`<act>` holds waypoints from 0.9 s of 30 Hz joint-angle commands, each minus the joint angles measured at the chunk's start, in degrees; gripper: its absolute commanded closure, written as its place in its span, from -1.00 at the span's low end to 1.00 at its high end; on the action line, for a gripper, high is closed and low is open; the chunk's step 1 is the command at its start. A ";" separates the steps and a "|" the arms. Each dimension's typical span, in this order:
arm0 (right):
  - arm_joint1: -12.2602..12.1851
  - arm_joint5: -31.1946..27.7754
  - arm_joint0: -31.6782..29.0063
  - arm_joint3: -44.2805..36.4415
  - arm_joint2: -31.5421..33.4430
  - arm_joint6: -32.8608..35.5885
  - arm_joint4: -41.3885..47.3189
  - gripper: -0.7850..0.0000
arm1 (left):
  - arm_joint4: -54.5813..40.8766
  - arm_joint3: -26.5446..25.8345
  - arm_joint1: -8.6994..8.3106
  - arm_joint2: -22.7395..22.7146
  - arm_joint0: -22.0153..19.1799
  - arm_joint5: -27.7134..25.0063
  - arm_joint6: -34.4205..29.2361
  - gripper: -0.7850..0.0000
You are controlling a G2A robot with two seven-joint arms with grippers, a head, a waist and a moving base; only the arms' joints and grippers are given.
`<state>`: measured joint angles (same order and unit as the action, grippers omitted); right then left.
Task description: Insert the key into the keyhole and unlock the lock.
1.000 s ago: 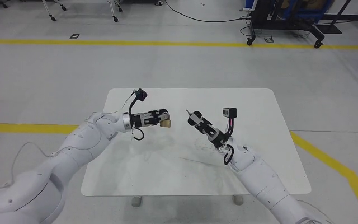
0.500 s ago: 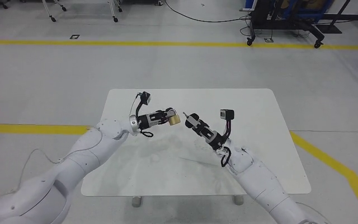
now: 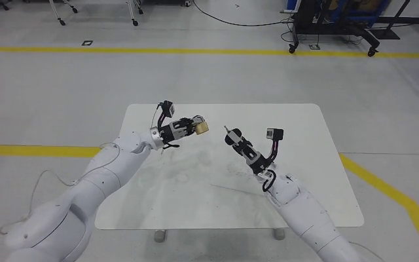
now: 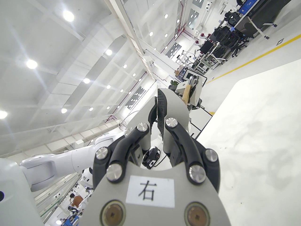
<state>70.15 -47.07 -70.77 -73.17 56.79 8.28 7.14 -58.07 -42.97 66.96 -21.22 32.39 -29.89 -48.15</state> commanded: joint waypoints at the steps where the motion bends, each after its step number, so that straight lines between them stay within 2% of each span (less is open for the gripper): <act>1: -0.03 0.45 -0.01 -0.25 0.04 0.29 -1.16 1.00 | 2.02 -0.16 -0.14 -0.28 0.49 3.52 2.06 1.00; 4: -0.38 1.44 -0.91 -1.75 1.12 0.56 -7.83 1.00 | 4.52 -2.21 -0.31 -0.91 -0.16 10.32 3.68 1.00; 6: -0.99 3.24 -1.45 -2.50 4.01 -1.93 -16.96 1.00 | 6.02 -4.19 -0.44 -1.46 -0.83 14.86 4.72 1.00; 10: -1.88 6.07 -5.98 -8.26 8.46 -9.07 -30.95 1.00 | 6.46 -8.23 -1.26 -4.92 -0.36 13.63 7.73 1.00; 23: -1.82 7.40 -6.18 -7.63 8.05 -8.15 -30.91 1.00 | 6.86 -9.02 -1.50 -5.55 0.67 14.52 8.65 1.00; 24: -1.85 9.82 -5.22 -7.49 7.83 -6.61 -34.50 1.00 | 7.86 -9.12 -1.47 -5.48 1.02 16.79 10.20 1.00; 25: -1.98 12.28 -4.00 -8.43 7.81 -6.42 -42.09 1.00 | 7.98 -9.70 -1.39 -5.80 1.27 18.39 11.95 1.00; 27: -1.96 13.63 -4.06 -10.26 6.53 -9.40 -52.77 1.00 | 6.47 -11.13 -1.16 -6.32 1.80 23.19 12.02 1.00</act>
<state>68.17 -33.75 -74.67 -82.65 63.95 1.21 -30.84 -50.93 -53.48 65.70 -27.29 34.09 -9.51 -35.93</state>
